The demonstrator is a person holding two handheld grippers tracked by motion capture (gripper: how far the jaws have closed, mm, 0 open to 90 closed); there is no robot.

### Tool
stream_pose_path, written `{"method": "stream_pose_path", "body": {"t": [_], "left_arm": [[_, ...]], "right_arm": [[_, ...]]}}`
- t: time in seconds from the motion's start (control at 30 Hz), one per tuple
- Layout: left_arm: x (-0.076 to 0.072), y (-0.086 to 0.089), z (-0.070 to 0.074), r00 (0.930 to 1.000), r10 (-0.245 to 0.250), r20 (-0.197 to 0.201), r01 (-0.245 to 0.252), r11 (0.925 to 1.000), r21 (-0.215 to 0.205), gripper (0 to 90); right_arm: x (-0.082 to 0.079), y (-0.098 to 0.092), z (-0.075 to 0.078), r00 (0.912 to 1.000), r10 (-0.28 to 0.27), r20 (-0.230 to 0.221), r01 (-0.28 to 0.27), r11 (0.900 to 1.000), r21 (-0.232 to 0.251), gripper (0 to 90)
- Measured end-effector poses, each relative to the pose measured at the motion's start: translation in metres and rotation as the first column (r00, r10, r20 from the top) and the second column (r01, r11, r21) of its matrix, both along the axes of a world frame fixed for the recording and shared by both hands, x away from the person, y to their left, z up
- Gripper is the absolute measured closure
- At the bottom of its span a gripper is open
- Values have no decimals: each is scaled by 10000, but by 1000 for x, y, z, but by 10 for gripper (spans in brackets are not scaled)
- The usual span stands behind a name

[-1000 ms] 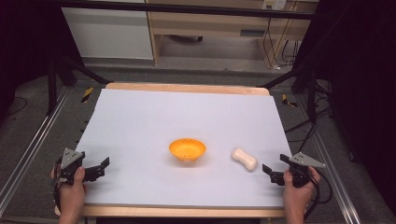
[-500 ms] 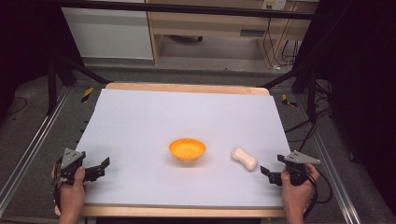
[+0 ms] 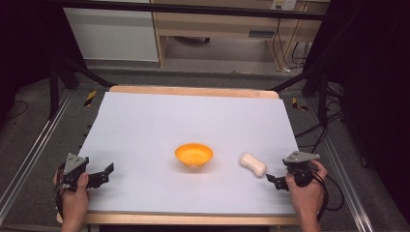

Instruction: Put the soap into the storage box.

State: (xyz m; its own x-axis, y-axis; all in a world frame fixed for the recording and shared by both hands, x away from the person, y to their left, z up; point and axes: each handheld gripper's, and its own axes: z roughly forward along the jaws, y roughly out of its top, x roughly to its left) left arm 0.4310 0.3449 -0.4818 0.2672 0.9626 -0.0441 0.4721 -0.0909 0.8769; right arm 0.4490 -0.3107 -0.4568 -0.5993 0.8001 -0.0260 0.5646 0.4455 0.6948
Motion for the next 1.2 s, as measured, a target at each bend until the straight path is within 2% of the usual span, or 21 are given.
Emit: {"method": "stream_pose_path", "body": {"t": [0.07,0.17,0.2,0.27,0.3,0.37,0.47,0.7,0.87,1.13,1.2], "left_arm": [[0,0,0,10000,-14,-16,14,10000,4,12],[0,0,0,10000,-18,-15,18,10000,7,13],[0,0,0,10000,-21,-19,21,10000,-7,13],[0,0,0,10000,-18,-21,18,10000,-10,13],[0,0,0,10000,-18,-28,18,10000,-7,13],[0,0,0,10000,-20,-28,20,10000,13,13],[0,0,0,10000,-16,-35,16,10000,12,13],[0,0,0,10000,-27,-30,27,10000,4,13],[1,0,0,10000,-64,-50,64,10000,6,14],[1,0,0,9999,-91,-68,91,9999,48,15],[1,0,0,9999,-90,-60,90,10000,35,15]], "right_arm": [[4,5,1,9992,152,-373,-164,9993,-324,97],[6,7,2,9981,186,-582,-208,9991,-368,98],[9,8,3,9971,236,-721,-277,9981,-559,100],[10,9,3,9964,226,-823,-278,9976,-629,101],[12,11,5,9939,327,-1049,-409,9962,-764,102],[13,11,5,9938,414,-1031,-497,9956,-789,102],[17,14,7,9890,510,-1389,-652,9929,-994,103],[23,20,12,9841,750,-1610,-947,9885,-1177,103],[29,28,16,9749,1021,-1980,-1324,9803,-1464,105],[37,39,19,9682,1299,-2140,-1649,9741,-1548,128],[40,43,19,9623,1393,-2337,-1772,9727,-1497,142]]}}
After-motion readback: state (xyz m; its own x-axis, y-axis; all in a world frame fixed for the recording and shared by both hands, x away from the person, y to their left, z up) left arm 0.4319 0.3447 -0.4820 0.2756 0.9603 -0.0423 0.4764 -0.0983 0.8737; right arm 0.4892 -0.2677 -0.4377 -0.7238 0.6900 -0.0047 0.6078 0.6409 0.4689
